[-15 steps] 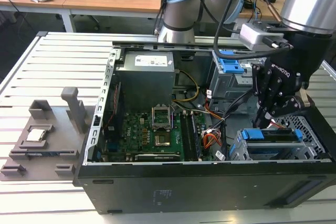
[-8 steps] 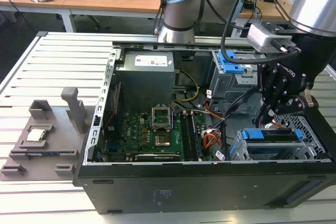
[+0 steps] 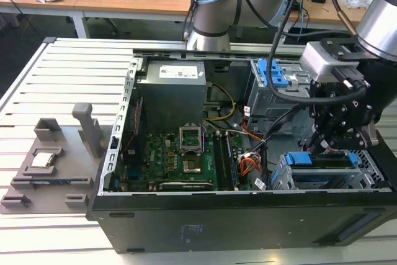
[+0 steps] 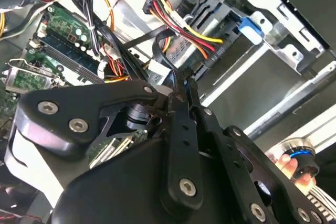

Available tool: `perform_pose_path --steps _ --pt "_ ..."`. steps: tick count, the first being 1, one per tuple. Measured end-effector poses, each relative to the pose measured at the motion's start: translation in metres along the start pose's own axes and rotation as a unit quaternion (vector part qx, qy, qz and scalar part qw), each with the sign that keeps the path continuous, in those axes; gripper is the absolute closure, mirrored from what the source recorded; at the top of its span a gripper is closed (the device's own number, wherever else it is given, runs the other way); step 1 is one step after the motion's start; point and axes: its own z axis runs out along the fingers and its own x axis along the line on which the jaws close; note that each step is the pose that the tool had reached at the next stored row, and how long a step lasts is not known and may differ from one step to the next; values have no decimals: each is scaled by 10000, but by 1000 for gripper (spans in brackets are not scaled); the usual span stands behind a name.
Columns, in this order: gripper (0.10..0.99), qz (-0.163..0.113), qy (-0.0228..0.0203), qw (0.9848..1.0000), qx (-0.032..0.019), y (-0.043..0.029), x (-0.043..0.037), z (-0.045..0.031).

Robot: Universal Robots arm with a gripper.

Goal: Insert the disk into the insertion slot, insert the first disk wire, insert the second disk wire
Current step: 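Insert the second disk wire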

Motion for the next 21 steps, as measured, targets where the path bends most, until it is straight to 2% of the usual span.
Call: perform_pose_path --steps 2,4,6,10,14,21 --pt "937 -1 -1 10000 0 0 22 -35" --pt "937 4 -5 10000 -13 -3 83 -33" --pt "937 7 -7 10000 -20 -6 102 -28" --pt "937 8 -14 10000 -25 -21 102 -13" --pt "937 6 -22 10000 -24 -40 68 -3" --pt "937 7 -22 10000 -32 -82 70 14"
